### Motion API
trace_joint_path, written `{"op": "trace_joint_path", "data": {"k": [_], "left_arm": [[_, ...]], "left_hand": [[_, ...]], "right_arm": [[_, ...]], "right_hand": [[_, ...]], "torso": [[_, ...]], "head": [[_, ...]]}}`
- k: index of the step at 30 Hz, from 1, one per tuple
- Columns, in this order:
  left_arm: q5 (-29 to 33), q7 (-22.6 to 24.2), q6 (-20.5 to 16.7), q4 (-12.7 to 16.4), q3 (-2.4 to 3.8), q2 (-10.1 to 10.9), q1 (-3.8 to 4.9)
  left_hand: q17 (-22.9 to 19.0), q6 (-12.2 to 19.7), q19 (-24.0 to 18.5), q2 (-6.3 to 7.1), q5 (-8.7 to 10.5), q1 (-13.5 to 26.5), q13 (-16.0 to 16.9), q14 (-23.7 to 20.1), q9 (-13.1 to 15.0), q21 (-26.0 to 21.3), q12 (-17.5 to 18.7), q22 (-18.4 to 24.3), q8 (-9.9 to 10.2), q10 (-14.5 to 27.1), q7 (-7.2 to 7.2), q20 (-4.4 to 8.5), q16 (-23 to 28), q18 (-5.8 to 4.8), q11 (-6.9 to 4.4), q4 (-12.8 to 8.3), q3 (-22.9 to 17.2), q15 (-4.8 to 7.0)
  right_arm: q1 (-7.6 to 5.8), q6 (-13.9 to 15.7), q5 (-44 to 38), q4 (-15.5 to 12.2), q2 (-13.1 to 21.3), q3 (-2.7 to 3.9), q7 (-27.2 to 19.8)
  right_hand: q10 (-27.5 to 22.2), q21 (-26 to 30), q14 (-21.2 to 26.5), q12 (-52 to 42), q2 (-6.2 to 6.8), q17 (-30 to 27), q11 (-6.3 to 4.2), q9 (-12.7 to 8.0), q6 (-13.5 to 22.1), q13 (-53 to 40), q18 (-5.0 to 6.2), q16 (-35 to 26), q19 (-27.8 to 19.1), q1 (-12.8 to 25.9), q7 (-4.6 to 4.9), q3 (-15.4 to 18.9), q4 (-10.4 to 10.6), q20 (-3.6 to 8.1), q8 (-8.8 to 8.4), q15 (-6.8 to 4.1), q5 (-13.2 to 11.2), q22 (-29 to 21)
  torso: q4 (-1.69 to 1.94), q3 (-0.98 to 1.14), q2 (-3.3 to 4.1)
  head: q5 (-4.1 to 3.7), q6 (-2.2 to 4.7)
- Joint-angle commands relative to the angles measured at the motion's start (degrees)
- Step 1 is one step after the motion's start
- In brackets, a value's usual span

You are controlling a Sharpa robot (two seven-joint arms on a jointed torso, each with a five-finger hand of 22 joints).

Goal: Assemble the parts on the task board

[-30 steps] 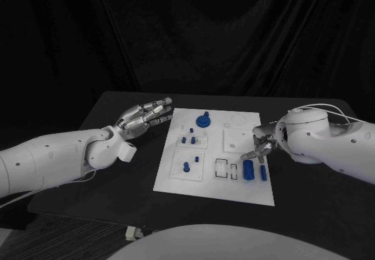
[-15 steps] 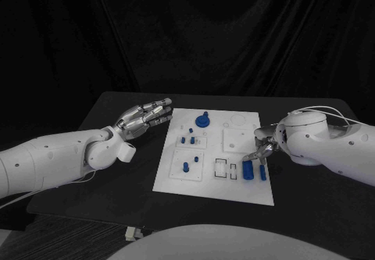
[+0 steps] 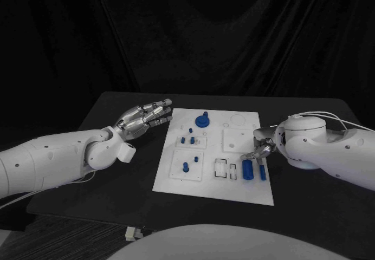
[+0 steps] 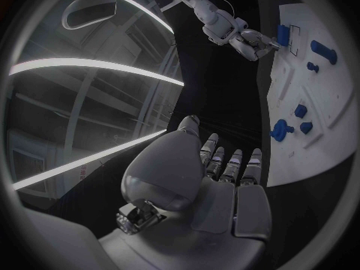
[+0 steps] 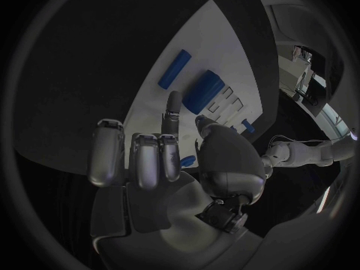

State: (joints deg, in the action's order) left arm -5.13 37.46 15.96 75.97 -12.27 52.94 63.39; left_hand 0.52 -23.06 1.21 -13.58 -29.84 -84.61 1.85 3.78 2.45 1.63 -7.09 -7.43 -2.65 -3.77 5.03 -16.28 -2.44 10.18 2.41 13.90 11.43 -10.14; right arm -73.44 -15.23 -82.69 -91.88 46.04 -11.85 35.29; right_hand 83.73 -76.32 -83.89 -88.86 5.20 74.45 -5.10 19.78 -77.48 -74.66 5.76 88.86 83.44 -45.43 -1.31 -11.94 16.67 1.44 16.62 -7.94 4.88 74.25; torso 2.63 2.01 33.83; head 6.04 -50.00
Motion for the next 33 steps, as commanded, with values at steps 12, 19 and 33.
{"op": "trace_joint_path", "data": {"k": [12,19,33], "left_arm": [[0.07,-0.31,1.47,-0.34,0.05,-0.33,-0.2],[0.07,-0.58,1.62,-0.38,0.05,-0.29,-0.27],[0.07,-1.09,2.0,-0.5,0.05,-0.48,-0.41]], "left_hand": [[0.6,-1.18,0.62,0.17,-1.1,-0.85,-0.32,-0.74,0.15,-0.44,-0.42,-0.35,0.06,0.27,0.1,-0.07,-1.03,-0.1,0.82,-0.56,-2.63,-0.04],[0.6,-1.18,0.62,0.17,-1.1,-0.85,-0.32,-0.74,0.15,-0.44,-0.42,-0.35,0.06,0.27,0.1,-0.07,-1.03,-0.1,0.82,-0.56,-2.63,-0.04],[0.6,-1.34,0.63,0.15,-1.1,-0.88,-0.32,-0.78,0.16,-0.43,-0.41,-0.39,0.04,0.29,0.22,-0.09,-1.03,-0.1,0.95,-0.6,-2.73,-0.07]], "right_arm": [[1.67,3.67,1.25,0.42,-0.3,0.03,0.95],[2.6,2.59,1.53,0.67,-0.71,0.03,1.06],[3.12,2.09,1.61,0.88,-1.31,0.03,1.1]], "right_hand": [[6.27,2.51,-5.82,-1.14,1.6,14.31,-0.05,1.71,0.53,-15.34,-2.18,0.62,0.06,-0.05,0.02,-0.58,0.14,-0.17,-0.74,0.06,1.35,11.0],[6.27,3.95,-5.6,-1.14,2.61,13.4,0.25,3.02,2.18,-15.34,-1.91,0.19,-0.49,-0.31,0.39,0.11,0.24,-0.33,-1.27,0.26,1.72,10.58],[6.27,7.98,-5.03,-1.14,4.31,10.94,1.01,6.25,5.63,-15.34,-1.19,-1.11,-1.75,-5.04,1.26,1.08,0.25,-0.94,-2.68,0.92,7.01,9.46]], "torso": [[-0.02,-0.01,0.0],[0.01,0.0,0.01],[-0.01,0.0,0.01]], "head": [[0.16,0.0],[0.13,0.0],[0.23,0.0]]}}
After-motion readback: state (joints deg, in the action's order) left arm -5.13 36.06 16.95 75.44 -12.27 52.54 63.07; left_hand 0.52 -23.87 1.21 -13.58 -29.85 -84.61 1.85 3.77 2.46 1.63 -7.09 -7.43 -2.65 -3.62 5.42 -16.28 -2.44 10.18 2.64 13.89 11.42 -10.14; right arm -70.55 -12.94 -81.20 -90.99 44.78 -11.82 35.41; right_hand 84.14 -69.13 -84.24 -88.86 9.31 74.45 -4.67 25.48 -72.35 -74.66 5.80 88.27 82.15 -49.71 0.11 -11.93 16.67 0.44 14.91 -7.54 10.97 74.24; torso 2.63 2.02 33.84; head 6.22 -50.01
